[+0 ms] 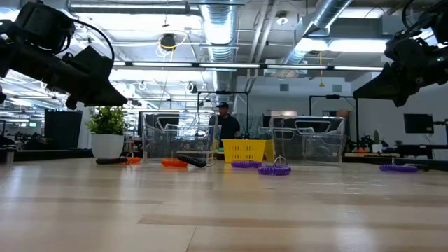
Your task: Sort spring keychains
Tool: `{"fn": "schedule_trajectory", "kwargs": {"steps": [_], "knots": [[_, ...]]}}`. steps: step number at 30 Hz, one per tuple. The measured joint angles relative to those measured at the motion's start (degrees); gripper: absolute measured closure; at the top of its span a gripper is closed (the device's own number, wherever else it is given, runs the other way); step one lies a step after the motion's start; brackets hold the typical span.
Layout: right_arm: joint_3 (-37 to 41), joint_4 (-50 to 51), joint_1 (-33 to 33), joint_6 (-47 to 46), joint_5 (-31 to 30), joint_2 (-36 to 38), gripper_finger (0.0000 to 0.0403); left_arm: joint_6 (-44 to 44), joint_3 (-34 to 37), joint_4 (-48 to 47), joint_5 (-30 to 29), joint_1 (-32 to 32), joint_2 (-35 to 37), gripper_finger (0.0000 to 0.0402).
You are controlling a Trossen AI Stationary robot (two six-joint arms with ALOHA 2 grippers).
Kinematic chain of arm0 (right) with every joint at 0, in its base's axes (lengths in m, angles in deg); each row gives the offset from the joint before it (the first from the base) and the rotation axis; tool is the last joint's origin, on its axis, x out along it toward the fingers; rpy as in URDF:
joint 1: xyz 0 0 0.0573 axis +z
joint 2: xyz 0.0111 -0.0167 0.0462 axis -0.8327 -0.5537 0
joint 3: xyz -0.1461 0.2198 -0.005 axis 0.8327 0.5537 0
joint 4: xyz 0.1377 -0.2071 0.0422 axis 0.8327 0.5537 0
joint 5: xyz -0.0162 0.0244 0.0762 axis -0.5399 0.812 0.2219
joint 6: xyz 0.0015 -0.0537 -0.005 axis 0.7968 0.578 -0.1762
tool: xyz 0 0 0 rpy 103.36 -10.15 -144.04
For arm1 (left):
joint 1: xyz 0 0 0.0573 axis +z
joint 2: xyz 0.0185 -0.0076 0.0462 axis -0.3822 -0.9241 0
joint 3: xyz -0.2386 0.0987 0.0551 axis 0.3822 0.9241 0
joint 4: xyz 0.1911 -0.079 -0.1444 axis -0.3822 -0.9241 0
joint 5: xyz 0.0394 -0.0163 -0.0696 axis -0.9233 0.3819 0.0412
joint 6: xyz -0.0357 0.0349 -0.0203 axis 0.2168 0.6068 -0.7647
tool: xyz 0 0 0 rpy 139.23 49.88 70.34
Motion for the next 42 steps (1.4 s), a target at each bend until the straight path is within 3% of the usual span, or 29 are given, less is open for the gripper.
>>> {"fn": "schedule_trajectory", "kwargs": {"steps": [11, 16, 20, 24, 27, 32, 38, 42], "knots": [[0.01, -1.64, 0.01, 0.0, 0.01, -0.01, 0.0403, -1.6, 0.0, 1.97, 0.09, -0.01, -0.02, 0.0307], [0.01, -8.8, -0.2, 0.02, -0.82, 0.0, 0.0403, -8.95, 0.0, 3.24, 5.37, -0.01, -0.03, 0.0307], [0.01, -19.89, -1.2, 0.18, -1.74, 0.0, 0.0403, -14.42, 0.0, 8.81, 9.45, 0.03, -0.02, 0.0307], [0.01, -29.06, -2.73, -0.16, -1.67, -0.17, 0.0403, -14.92, 0.0, 20.4, 16.36, 0.01, -0.65, 0.0307], [0.01, -32.16, -2.99, -1.44, 0.28, -0.18, 0.0403, -14.79, -0.72, 26.9, 18.16, 0.01, -2.01, 0.0307], [0.01, -31.37, -1.41, -1.44, 5.56, -0.96, 0.0403, -10.76, -4.9, 26.46, 24.72, 0.01, -7.33, 0.0307], [0.01, -31.07, 2.97, -0.01, 14.25, -7.38, 0.0403, -7.4, -10.13, 20.19, 33.21, 0.01, -16.16, 0.0307], [-3.28, -21.99, 6.17, 1.84, 14.84, -13.81, 0.0403, -7.12, -12.07, 17.54, 36.6, 0.01, -19.67, 0.0307]]}}
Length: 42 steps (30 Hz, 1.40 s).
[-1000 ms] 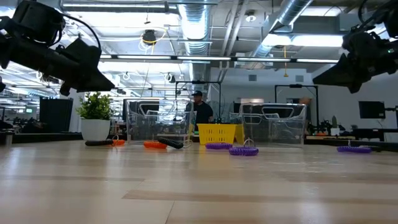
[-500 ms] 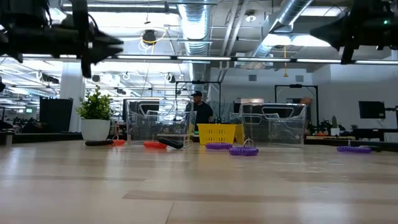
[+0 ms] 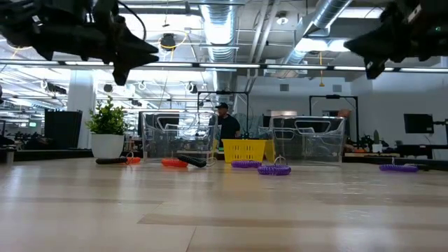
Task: Sort spring keychains
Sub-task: Put the top right purple spring keychain into the right transparent bin
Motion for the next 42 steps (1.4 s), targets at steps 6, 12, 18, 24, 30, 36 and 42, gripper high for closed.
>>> {"fn": "schedule_trajectory", "kwargs": {"steps": [6, 12, 18, 24, 30, 36, 42], "knots": [[-11.42, 23.04, 2.82, -2.09, -4.95, -13.1, 0.0403, 0.88, -0.54, -0.66, 1.16, 0.0, -0.7, 0.0307], [-18.48, 31.53, 2.91, -4.96, -5.9, -24.3, 0.0403, 1.33, -0.54, -0.67, 1.16, 0.0, -0.7, 0.0307], [-19.79, 40.59, 1.94, -13.05, -6.91, -32.56, 0.0403, 1.33, -0.54, -0.58, 1.14, 0.0, -0.7, 0.0307], [-19.68, 41.45, 0.91, -21.72, -8.8, -38.39, 0.0403, 1.31, -0.54, -0.43, 1.14, 0.0, -0.7, 0.0307], [-19.7, 41.99, 0.53, -30.48, -8.79, -41.97, 0.0403, 1.31, -0.54, -0.41, 1.14, 0.0, -0.7, 0.0307], [-19.7, 43.88, 0.89, -31.95, -8.79, -45.96, 0.0403, 1.33, -0.54, -0.41, 1.14, 0.0, -0.7, 0.0307], [-19.7, 44.72, 1.94, -31.81, -8.78, -51.41, 0.0403, 1.31, -0.54, -0.41, 1.14, 0.0, -0.7, 0.0307]]}}
